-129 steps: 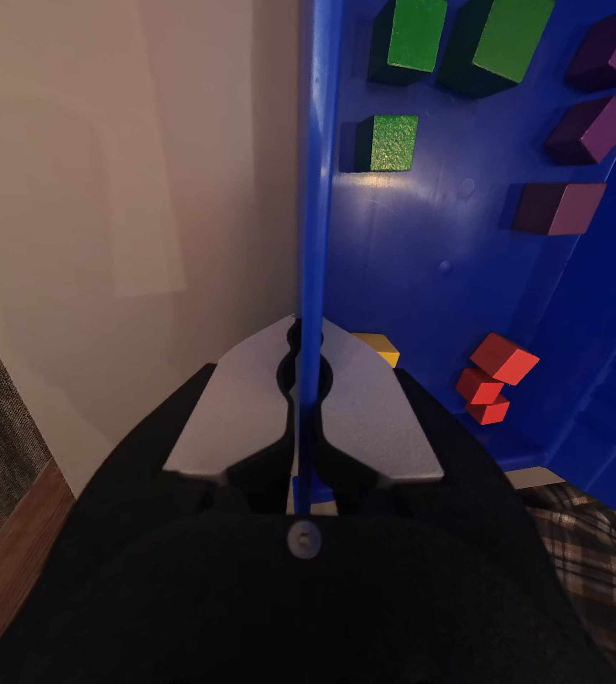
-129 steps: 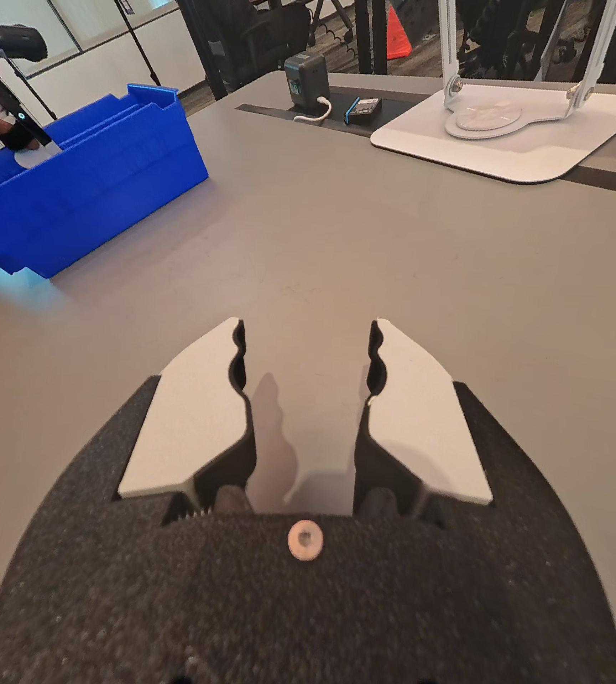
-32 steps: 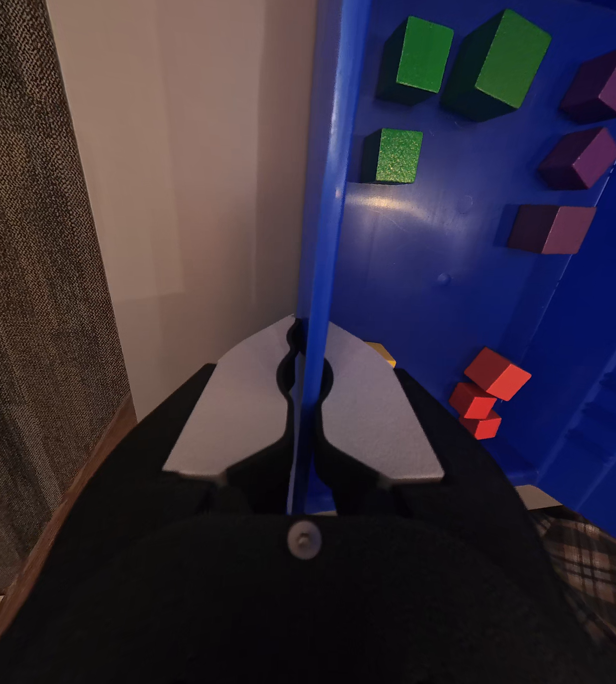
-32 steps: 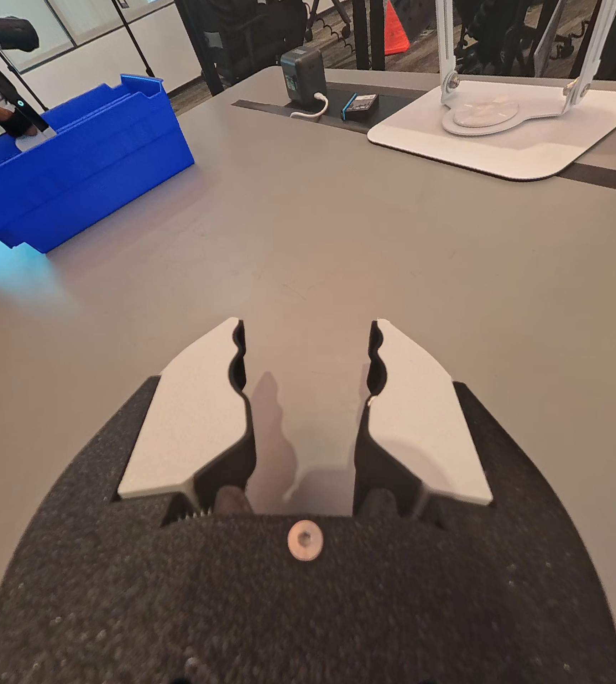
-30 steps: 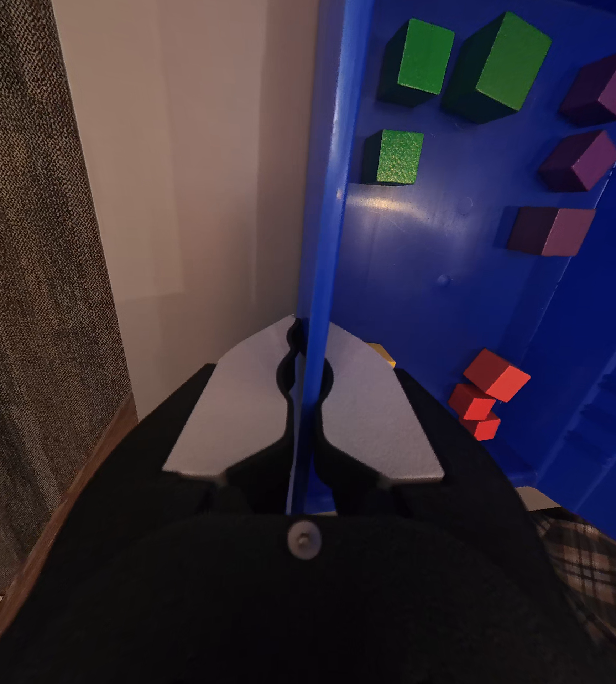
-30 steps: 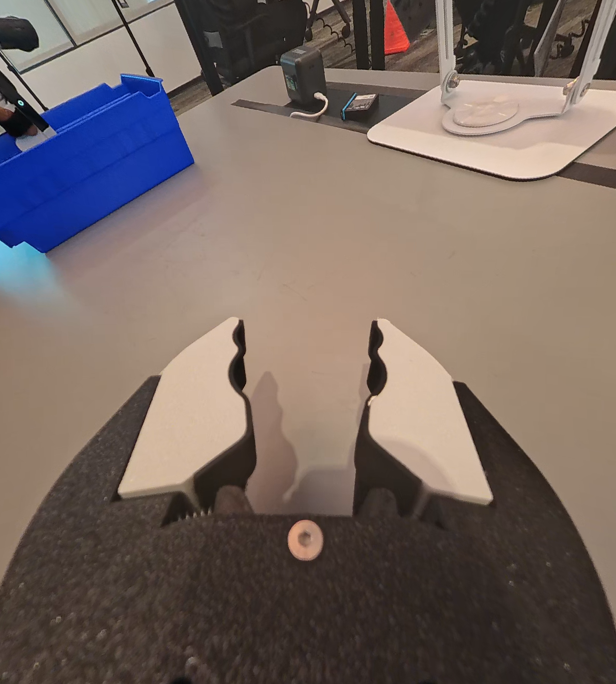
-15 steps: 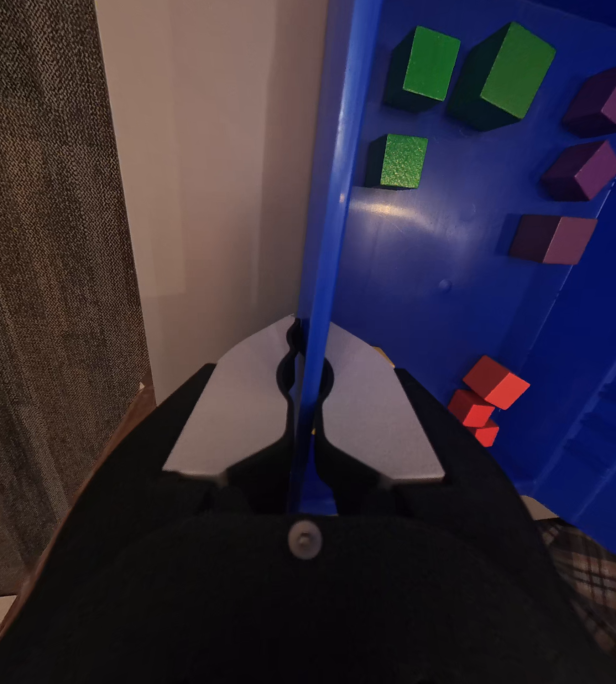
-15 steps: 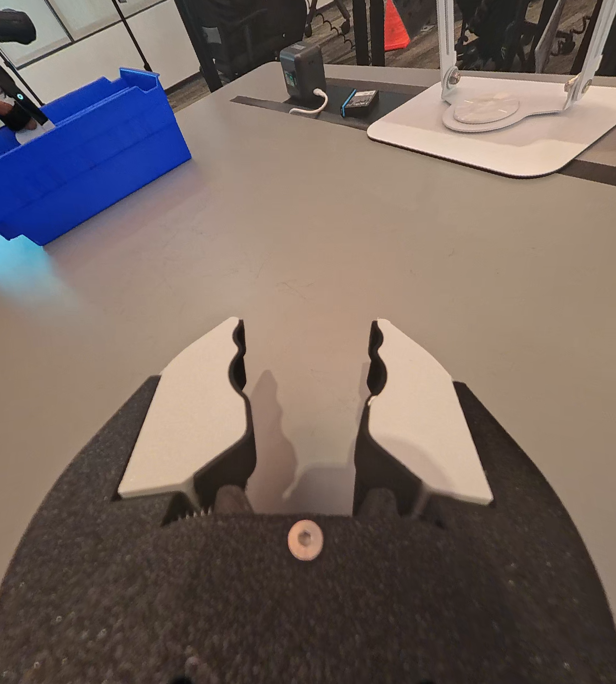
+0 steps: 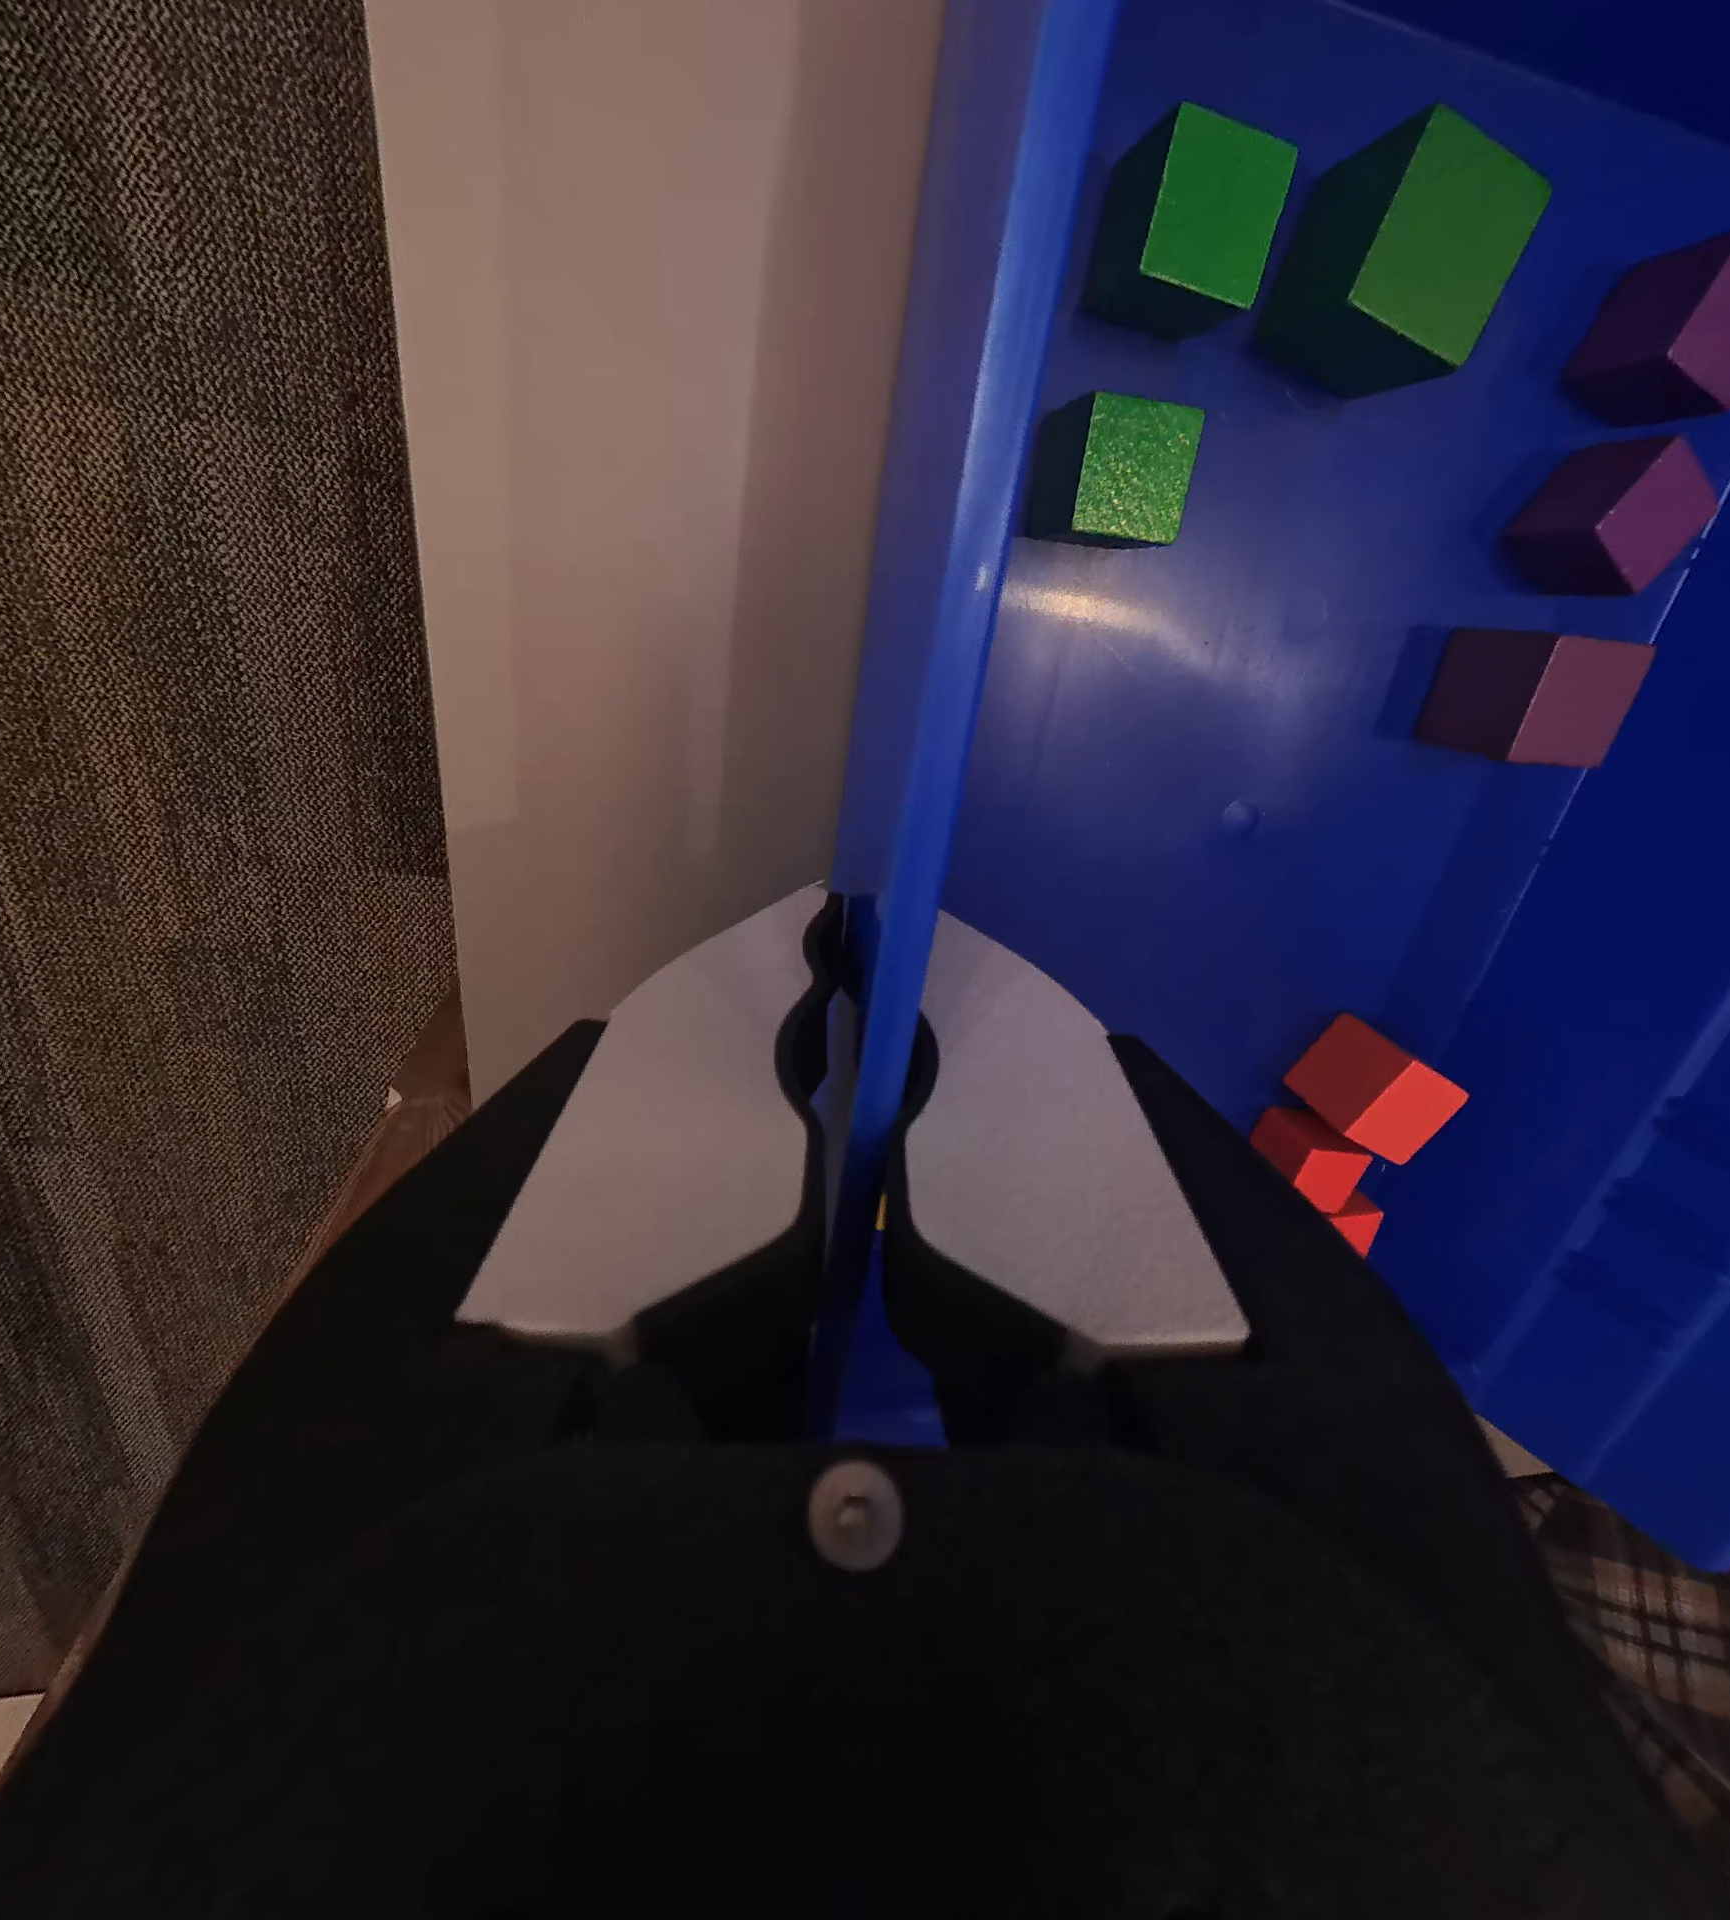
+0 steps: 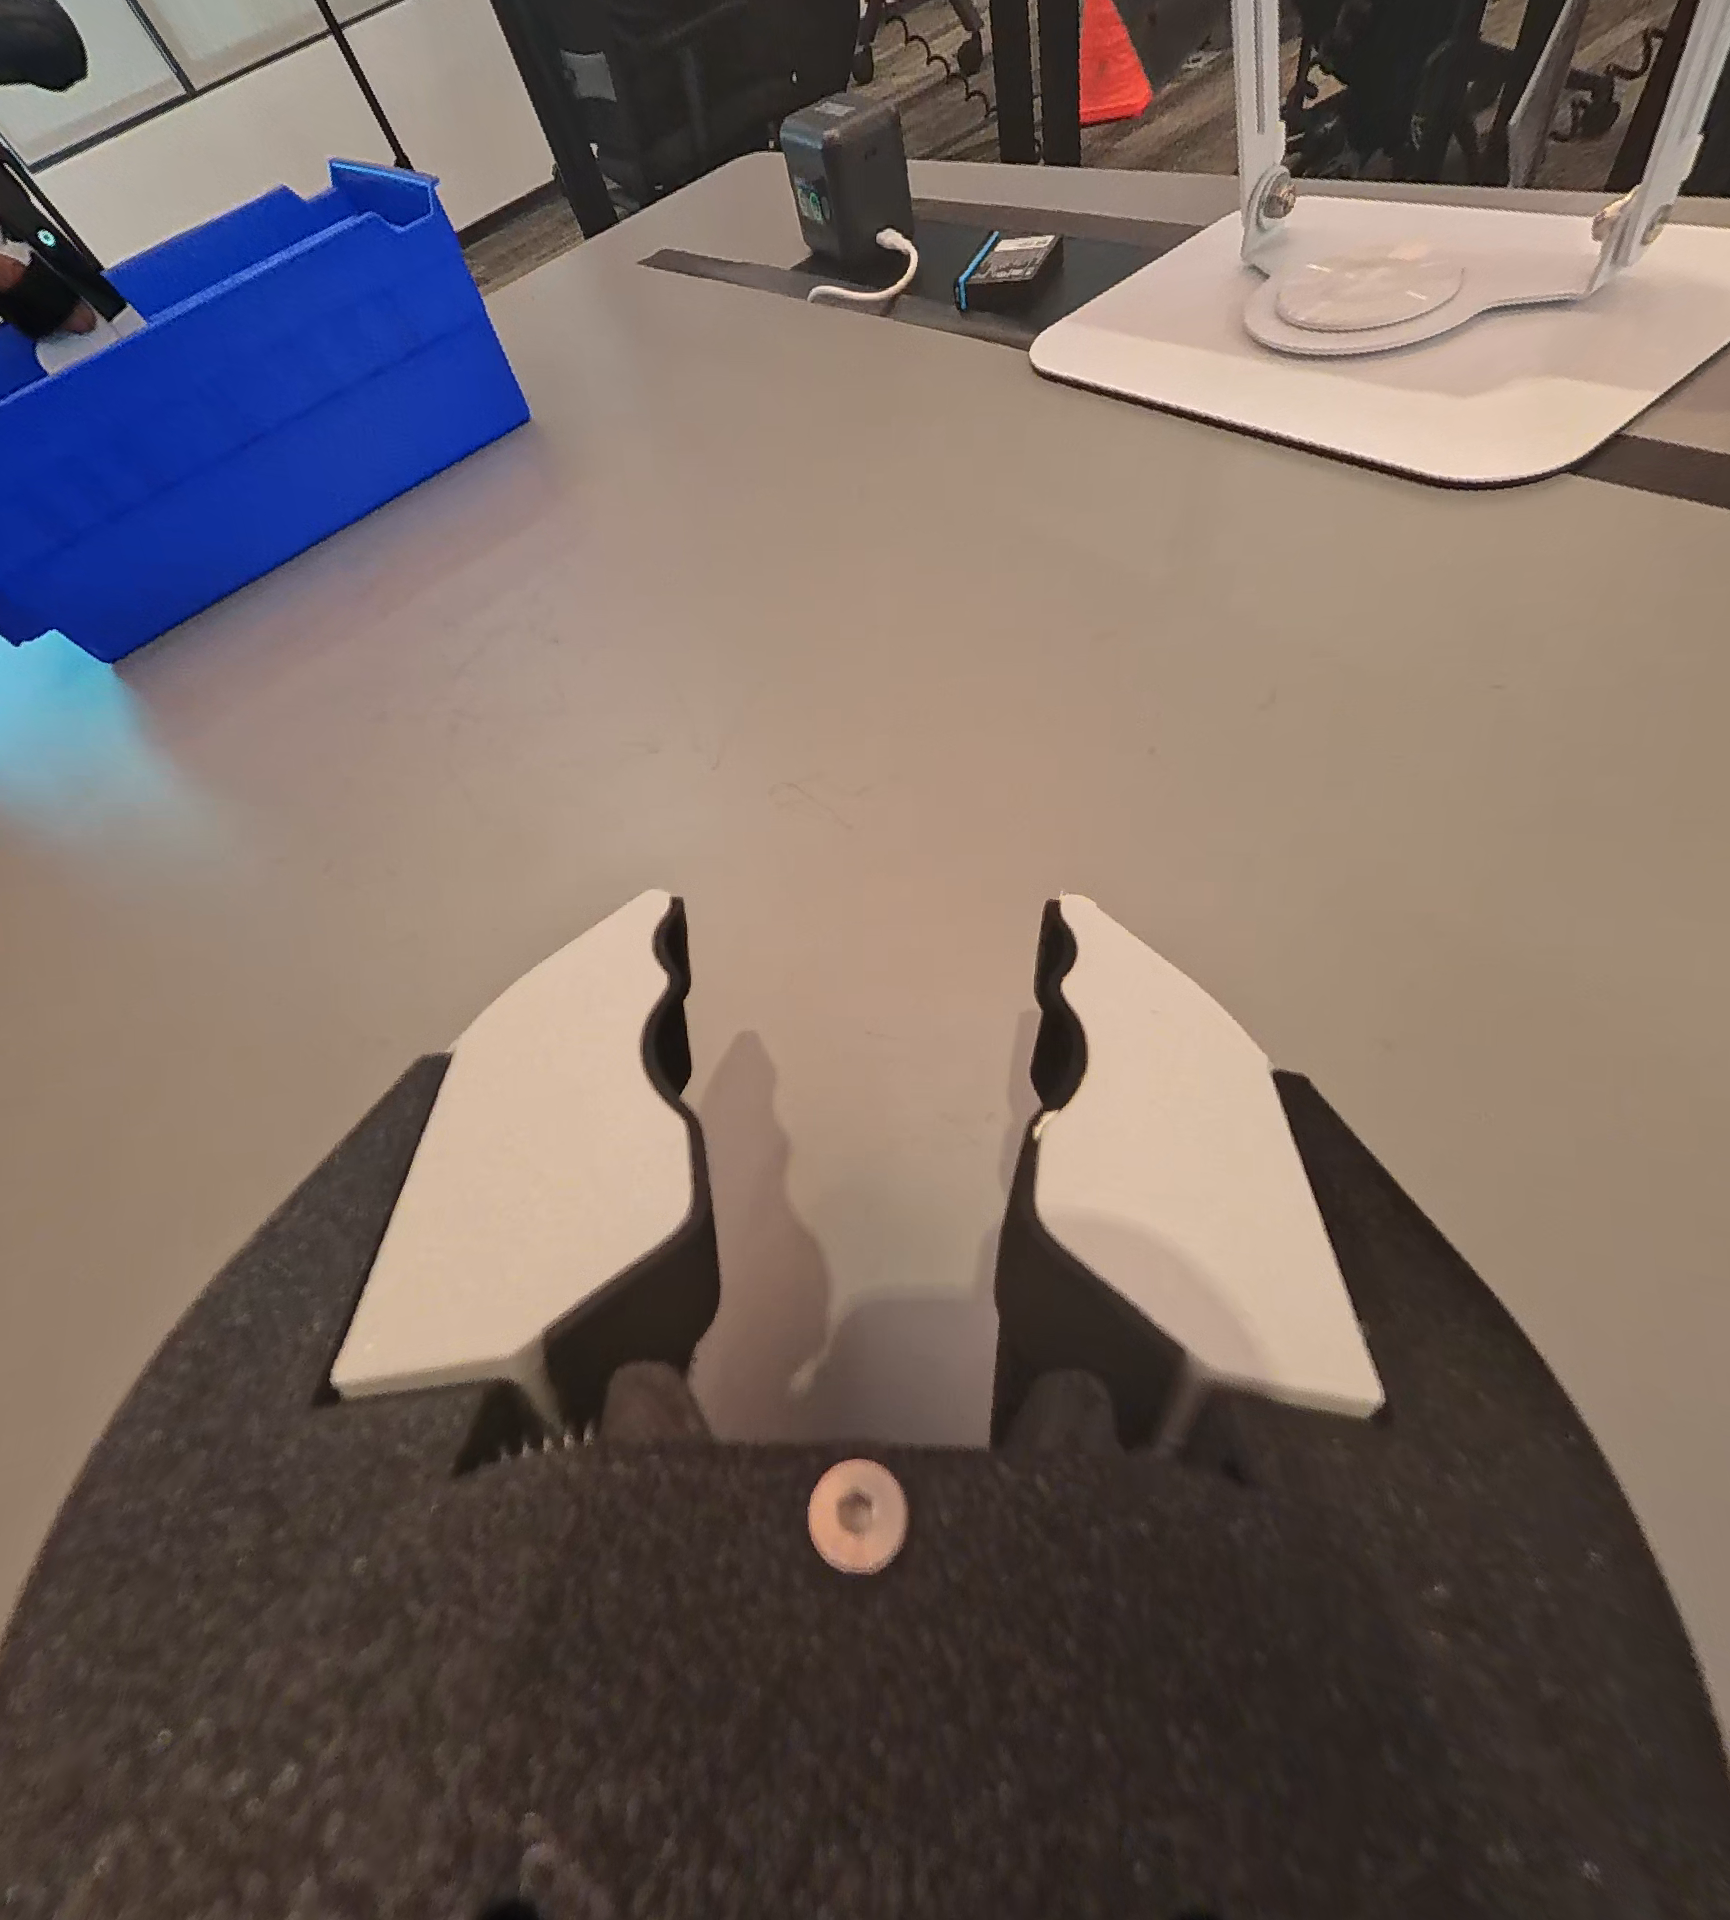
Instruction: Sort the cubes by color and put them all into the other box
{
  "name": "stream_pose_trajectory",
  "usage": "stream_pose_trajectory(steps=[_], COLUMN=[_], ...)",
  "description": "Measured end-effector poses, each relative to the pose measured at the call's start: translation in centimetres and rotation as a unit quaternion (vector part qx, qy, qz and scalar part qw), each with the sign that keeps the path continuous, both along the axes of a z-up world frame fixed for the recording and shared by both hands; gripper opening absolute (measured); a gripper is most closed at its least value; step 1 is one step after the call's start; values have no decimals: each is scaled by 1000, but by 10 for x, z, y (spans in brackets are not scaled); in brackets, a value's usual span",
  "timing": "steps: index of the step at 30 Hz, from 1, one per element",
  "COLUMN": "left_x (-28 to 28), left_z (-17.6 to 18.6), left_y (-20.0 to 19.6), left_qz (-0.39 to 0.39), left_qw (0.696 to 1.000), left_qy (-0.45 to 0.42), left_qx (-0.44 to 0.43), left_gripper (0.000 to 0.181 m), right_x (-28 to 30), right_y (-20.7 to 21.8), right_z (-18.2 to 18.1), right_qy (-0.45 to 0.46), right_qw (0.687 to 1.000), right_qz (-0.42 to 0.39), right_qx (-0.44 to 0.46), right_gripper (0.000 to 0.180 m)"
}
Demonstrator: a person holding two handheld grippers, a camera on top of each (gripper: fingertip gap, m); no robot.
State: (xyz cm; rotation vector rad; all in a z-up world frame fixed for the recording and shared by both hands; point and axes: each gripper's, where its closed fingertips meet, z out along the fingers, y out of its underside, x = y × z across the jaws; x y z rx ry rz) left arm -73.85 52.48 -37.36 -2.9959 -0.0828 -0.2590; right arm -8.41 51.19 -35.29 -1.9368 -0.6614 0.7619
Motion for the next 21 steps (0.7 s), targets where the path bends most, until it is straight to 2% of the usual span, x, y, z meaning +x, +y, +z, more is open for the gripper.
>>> stream_pose_trajectory(steps=[15,21], left_x=[-7,-12], left_z=[2,25], left_y=[5,10], left_qz=[5,24], left_qw=[1000,997], left_qy=[-5,-22], left_qx=[11,70], left_gripper=[7,29], right_x=[0,0], right_y=[1,0], right_z=[-3,-1], right_qy=[-1,-2], right_qw=[1000,1000], right_qz=[0,2], right_qx=[-6,-1], right_gripper=[64,65])
